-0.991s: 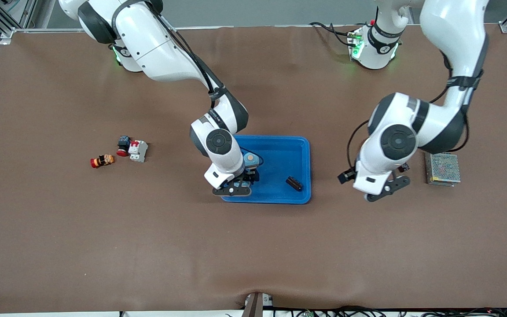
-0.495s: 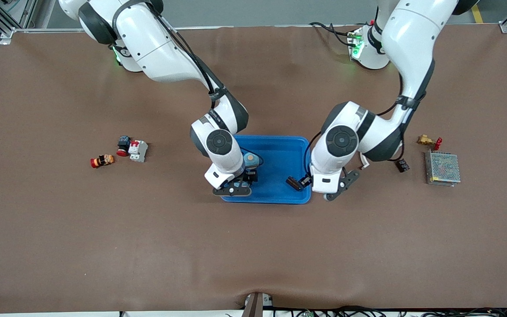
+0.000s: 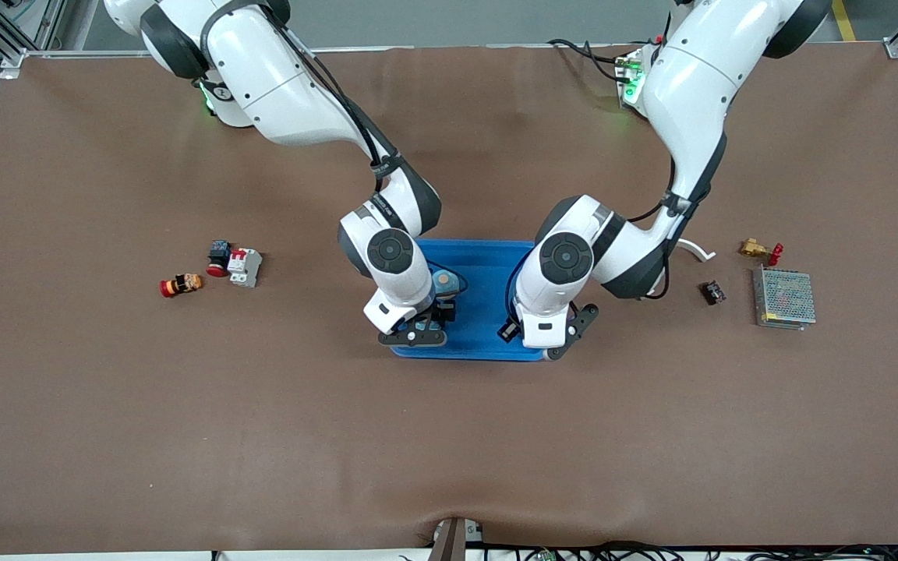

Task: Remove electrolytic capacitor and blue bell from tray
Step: 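Grasp the second capacitor with the left gripper and bell with the right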

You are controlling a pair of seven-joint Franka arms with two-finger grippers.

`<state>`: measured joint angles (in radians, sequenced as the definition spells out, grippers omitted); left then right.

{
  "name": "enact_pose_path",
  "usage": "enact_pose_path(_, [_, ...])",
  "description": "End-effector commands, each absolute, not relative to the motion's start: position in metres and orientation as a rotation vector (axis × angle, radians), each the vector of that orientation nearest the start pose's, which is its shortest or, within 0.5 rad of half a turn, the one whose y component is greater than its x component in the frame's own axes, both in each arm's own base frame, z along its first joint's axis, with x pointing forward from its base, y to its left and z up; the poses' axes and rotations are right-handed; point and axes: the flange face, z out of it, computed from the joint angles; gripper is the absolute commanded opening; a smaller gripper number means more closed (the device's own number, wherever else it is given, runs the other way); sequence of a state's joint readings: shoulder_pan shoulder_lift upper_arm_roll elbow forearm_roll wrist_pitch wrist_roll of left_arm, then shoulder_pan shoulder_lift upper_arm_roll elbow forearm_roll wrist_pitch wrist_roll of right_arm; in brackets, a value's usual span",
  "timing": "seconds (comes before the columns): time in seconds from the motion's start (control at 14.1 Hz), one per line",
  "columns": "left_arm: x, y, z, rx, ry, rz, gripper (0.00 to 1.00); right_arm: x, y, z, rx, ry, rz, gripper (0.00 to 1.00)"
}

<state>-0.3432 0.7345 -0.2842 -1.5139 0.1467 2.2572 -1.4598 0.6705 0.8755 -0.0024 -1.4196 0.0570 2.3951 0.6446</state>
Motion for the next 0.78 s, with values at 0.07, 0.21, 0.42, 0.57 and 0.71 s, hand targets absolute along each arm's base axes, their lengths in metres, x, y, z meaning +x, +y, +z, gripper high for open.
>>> enact_pose_path(0.07, [0.602,-0.397,0.227,-2.945,-1.292,0.068,0.62,0.581,0.465,0.207,-3.040,0.035,-0.122,0.57])
enact_pose_path(0.21, [0.601,-0.396,0.219,-2.934,-1.292,0.079,0.62,0.579,0.462,0.211,-3.064,0.033,-0.076,0.57])
enact_pose_path(0.42, [0.596,-0.397,0.202,-2.908,-1.299,0.101,0.62,0.586,0.457,0.239,-3.075,0.037,-0.051,0.57])
enact_pose_path(0.57, [0.594,-0.397,0.195,-2.892,-1.307,0.106,0.62,0.598,0.443,0.260,-3.077,0.009,-0.040,0.57])
enact_pose_path(0.71, [0.594,-0.396,0.194,-2.891,-1.303,0.101,0.59,0.616,0.415,0.283,-3.084,-0.055,-0.004,0.57])
